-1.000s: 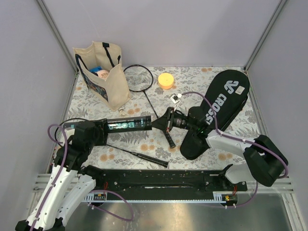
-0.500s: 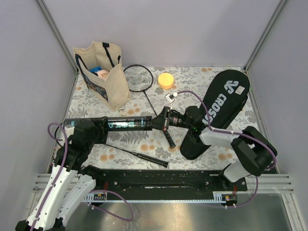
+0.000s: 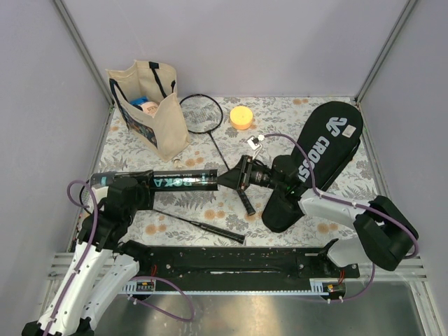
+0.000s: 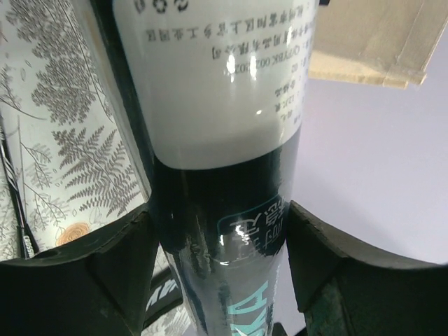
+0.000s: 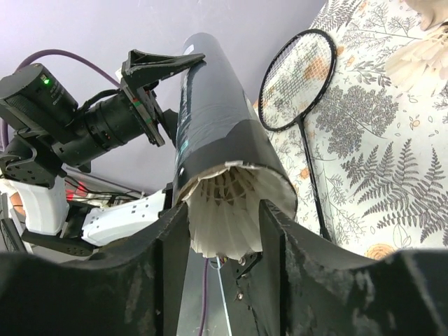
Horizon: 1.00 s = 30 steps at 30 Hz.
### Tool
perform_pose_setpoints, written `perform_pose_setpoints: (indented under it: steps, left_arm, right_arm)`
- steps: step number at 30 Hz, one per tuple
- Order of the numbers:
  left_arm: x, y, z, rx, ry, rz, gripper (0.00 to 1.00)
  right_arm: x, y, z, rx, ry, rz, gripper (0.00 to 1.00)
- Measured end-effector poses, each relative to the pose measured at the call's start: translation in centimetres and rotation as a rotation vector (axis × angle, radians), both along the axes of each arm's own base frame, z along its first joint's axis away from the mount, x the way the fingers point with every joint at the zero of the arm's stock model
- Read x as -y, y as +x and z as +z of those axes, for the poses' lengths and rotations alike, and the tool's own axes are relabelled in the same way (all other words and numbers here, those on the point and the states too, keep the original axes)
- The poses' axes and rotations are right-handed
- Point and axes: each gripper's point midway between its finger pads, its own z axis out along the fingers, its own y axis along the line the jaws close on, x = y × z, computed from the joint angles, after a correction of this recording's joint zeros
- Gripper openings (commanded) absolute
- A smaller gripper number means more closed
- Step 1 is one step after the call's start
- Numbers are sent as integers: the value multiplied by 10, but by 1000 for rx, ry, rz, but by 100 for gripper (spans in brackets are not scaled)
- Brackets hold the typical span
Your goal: Pack up the badminton gear
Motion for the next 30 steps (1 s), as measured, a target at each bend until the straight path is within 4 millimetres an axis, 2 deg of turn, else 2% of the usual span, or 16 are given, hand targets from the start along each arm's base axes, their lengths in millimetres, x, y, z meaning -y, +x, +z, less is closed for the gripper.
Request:
perform_pose_setpoints:
  steps: [8, 11, 14, 17, 18, 19, 20, 22, 27, 30]
  left_arm:
    - [-24, -7, 7, 21, 73, 90, 33]
    - [-30, -9, 10, 28, 81, 115, 32]
    - [-31, -10, 11, 27, 70, 128, 32]
    - [-30, -10, 16, 31, 50, 132, 32]
    - [-29, -10, 18, 34, 36, 132, 32]
    - [-27, -11, 20, 37, 9, 135, 32]
    - [-27, -11, 20, 36, 7, 135, 32]
    - [-25, -13, 21, 40, -29, 140, 32]
    - [-24, -24, 36, 89, -120, 146, 32]
    - [-25, -28, 60, 151, -165, 151, 32]
  right_arm:
    - [20, -11, 5, -13, 12, -52, 59]
    - [27, -9, 16, 5, 32, -96, 59]
    - [30, -3, 17, 6, 36, -142, 58]
    - [29, 7, 5, -16, 11, -176, 60]
    - [28, 10, -2, -28, -3, -185, 62]
    - [25, 18, -22, -64, -42, -203, 66]
    - [25, 18, -22, -64, -42, -203, 66]
    - [23, 29, -34, -91, -64, -238, 66]
    - [4, 68, -66, -150, -126, -317, 66]
    - [-18, 95, -80, -185, -145, -333, 67]
